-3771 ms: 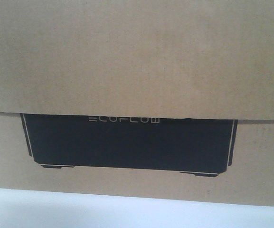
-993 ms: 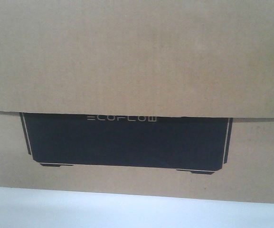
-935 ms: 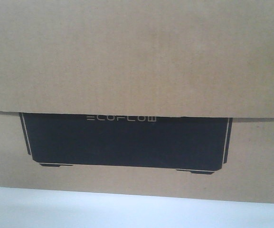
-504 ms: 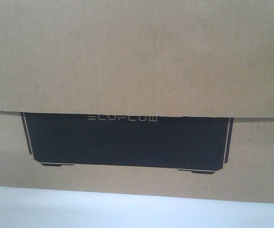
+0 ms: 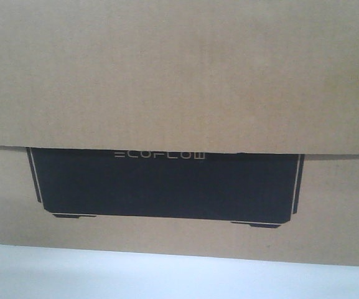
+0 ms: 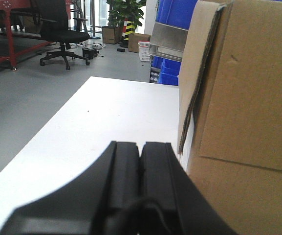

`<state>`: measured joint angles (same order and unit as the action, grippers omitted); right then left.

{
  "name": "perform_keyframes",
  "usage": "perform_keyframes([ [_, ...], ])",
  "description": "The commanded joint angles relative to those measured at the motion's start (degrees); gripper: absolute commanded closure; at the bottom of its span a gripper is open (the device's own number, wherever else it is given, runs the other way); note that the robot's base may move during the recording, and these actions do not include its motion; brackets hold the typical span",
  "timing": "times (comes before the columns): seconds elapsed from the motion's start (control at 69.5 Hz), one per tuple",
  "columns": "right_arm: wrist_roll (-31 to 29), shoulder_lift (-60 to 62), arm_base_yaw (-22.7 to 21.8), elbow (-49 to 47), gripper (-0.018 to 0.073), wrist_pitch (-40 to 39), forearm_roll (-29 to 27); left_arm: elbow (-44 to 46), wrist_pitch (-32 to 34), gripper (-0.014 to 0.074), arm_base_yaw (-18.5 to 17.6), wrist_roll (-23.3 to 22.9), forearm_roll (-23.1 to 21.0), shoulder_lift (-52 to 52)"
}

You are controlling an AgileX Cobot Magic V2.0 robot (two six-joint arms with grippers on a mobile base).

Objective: Grab box from left shelf to table start

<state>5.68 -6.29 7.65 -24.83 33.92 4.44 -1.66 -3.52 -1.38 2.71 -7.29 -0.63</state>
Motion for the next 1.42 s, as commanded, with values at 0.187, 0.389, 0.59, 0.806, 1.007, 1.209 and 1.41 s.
perform_keyframes([
  [0.187,-0.2,0.4,-8.1,10.3,0.0501,-16.9,0.4,0.0,5.4,0.0699,-0.5,0.2,-0.5,-0.7],
  [0.389,-0.2,6.7,-12.3,21.4,0.0501,-27.7,-2.9,0.0,5.4,0.0699,-0.5,0.2,-0.5,-0.7],
  [0.59,-0.2,7.7,-12.4,25.5,0.0501,-31.7,-3.1,0.0,5.4,0.0699,-0.5,0.2,-0.5,-0.7],
  [0.806,-0.2,7.7,-12.4,25.5,0.0501,-31.8,-3.1,0.0,5.4,0.0699,-0.5,0.2,-0.5,-0.7],
  [1.007,-0.2,7.7,-12.4,25.5,0.0501,-31.8,-3.1,0.0,5.4,0.0699,-0.5,0.2,-0.5,-0.7],
  [1.209,-0.2,7.7,-12.4,25.5,0.0501,-31.8,-3.1,0.0,5.4,0.0699,-0.5,0.2,-0.5,-0.7],
  [1.41,-0.2,7.7,-12.4,25.5,0.0501,-31.8,-3.1,0.0,5.4,0.0699,-0.5,0.2,-0.5,-0.7],
])
